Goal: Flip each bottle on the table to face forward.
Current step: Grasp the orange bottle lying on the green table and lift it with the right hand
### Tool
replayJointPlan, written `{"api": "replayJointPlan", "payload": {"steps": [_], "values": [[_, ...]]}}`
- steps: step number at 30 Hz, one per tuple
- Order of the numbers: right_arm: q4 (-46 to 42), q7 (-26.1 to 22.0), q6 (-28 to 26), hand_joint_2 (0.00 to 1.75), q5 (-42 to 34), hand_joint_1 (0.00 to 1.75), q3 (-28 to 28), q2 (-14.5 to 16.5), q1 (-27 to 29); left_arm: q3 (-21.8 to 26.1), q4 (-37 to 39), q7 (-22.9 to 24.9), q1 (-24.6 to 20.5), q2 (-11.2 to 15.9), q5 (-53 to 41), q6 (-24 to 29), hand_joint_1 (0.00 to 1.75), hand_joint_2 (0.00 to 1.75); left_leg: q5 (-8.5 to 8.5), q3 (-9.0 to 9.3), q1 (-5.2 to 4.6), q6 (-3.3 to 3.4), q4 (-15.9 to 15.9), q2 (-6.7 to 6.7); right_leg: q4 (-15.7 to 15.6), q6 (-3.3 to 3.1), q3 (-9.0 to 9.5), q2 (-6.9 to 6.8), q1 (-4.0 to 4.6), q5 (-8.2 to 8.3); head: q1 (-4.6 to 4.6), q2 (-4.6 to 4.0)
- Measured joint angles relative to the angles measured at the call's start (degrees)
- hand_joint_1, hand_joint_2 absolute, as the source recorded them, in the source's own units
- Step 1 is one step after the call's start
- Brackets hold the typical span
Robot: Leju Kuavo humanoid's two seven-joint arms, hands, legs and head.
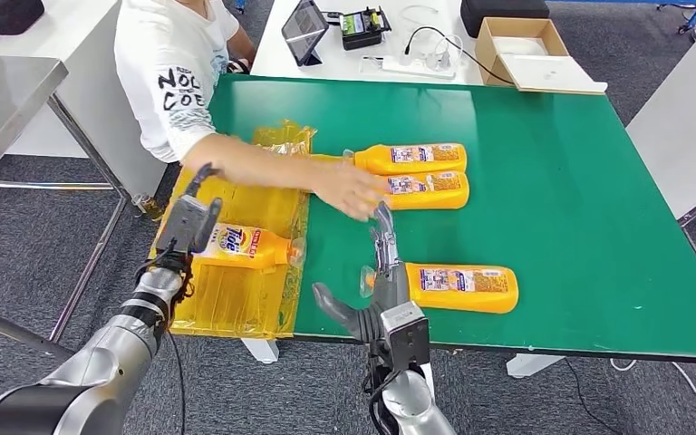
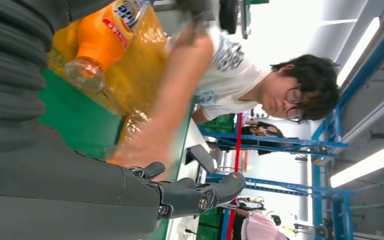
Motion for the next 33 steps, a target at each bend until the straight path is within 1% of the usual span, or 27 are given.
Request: {"api": "replayJointPlan", "payload": {"steps": [2, 4, 7, 10, 12, 15, 17, 19, 21, 24, 27, 33], "values": [[0.35, 0.85, -0.26, 1.75, 1.31, 0.0, 0.15, -0.02, -0.01, 1.75, -5.34, -1.59, 1.88, -1.43, 5.39, 7.34, 0.0, 0.87, -0.02, -0.01, 0.0, 0.0, 0.0, 0.01, 0.0, 0.0, -0.02, 0.01, 0.0, 0.0, 0.01, 0.0], [0.93, 2.4, -0.49, 1.75, 3.56, 0.0, 0.53, -0.2, -0.15, 1.92, -12.67, -1.78, 4.55, -2.58, 12.25, 13.2, 0.0, 1.75, -0.04, -0.02, 0.0, 0.0, 0.0, 0.03, -0.01, 0.0, -0.07, 0.02, 0.0, 0.0, 0.0, 0.0], [2.44, 5.39, -1.27, 1.75, 7.9, 0.0, 0.91, -1.15, -0.76, 1.07, -23.78, -1.8, 8.69, -3.92, 19.68, 17.06, 0.0, 1.75, -0.05, -0.06, 0.0, 0.0, 0.0, 0.02, -0.01, 0.0, -0.1, 0.01, 0.0, -0.02, -0.01, 0.0], [3.57, 8.4, -2.54, 1.75, 12.09, 0.0, 0.63, -2.97, -1.45, -0.52, -33.64, -1.81, 13.21, -4.81, 22.64, 19.24, 0.0, 1.75, -0.05, -0.08, 0.0, 0.0, 0.0, 0.01, -0.02, 0.0, -0.1, 0.01, 0.0, -0.02, -0.01, 0.0], [3.82, 11.36, -2.97, 1.75, 15.89, 0.0, 0.14, -4.84, -1.78, -1.58, -39.17, -1.81, 16.13, -5.41, 24.38, 19.14, 0.0, 1.75, -0.06, -0.09, -0.03, 0.01, 0.0, 0.01, -0.03, 0.0, -0.1, 0.01, -0.02, -0.02, -0.01, 0.0], [3.63, 17.41, -1.34, 1.75, 22.99, 0.0, -1.07, -8.61, -1.95, -2.27, -44.46, -1.81, 19.92, -6.37, 26.11, 15.76, 0.0, 1.75, -0.07, -0.09, -0.08, 0.03, 0.01, -0.02, -0.05, 0.01, -0.09, -0.01, -0.07, -0.02, -0.02, 0.0], [2.96, 21.17, 0.98, 1.75, 26.83, 0.0, -2.25, -11.76, -1.94, -2.5, -45.78, -1.81, 22.17, -6.92, 26.28, 12.36, 0.0, 1.75, -0.07, -0.09, -0.13, 0.04, 0.01, -0.02, -0.06, 0.02, -0.08, -0.01, -0.11, -0.01, -0.02, 0.0], [1.95, 23.52, 3.24, 1.75, 29.05, 0.0, -3.67, -15.12, -1.88, -2.71, -46.3, -1.81, 24.4, -7.49, 26.43, 8.72, 0.0, 1.75, -0.09, -0.09, -0.17, 0.06, 0.01, -0.01, -0.06, 0.04, -0.08, -0.01, -0.15, 0.0, -0.01, 0.0], [0.87, 24.71, 4.89, 1.75, 30.18, 0.0, -5.13, -18.22, -1.83, -2.99, -46.5, -1.81, 26.36, -8.03, 25.98, 5.97, 0.0, 1.75, -0.1, -0.09, -0.19, 0.08, 0.02, 0.0, -0.06, 0.05, -0.09, 0.0, -0.18, 0.01, -0.02, 0.0], [-0.71, 25.57, 6.81, 1.75, 30.87, 0.0, -6.94, -21.88, -1.79, -3.64, -46.67, -1.81, 28.56, -8.65, 24.8, 4.02, 0.0, 1.75, -0.11, -0.09, -0.2, 0.09, 0.02, 0.01, -0.06, 0.05, -0.1, 0.0, -0.18, 0.01, -0.03, 0.0], [-1.94, 26.0, 8.01, 1.75, 30.97, 0.0, -8.18, -24.31, -1.72, -4.11, -46.68, -1.81, 29.89, -9.04, 24.25, 3.29, 0.0, 1.75, -0.11, -0.09, -0.18, 0.09, 0.02, 0.01, -0.06, 0.05, -0.12, 0.01, -0.16, 0.01, -0.03, 0.0], [-2.49, 27.49, 12.16, 1.75, 30.7, 0.0, -8.78, -27.52, -1.78, -4.36, -46.03, -1.77, 30.67, -9.35, 22.64, 1.69, 0.0, 1.75, -0.11, -0.1, -0.18, 0.1, 0.02, 0.01, -0.06, 0.05, -0.11, 0.0, -0.16, 0.01, -0.03, 0.0]]}}
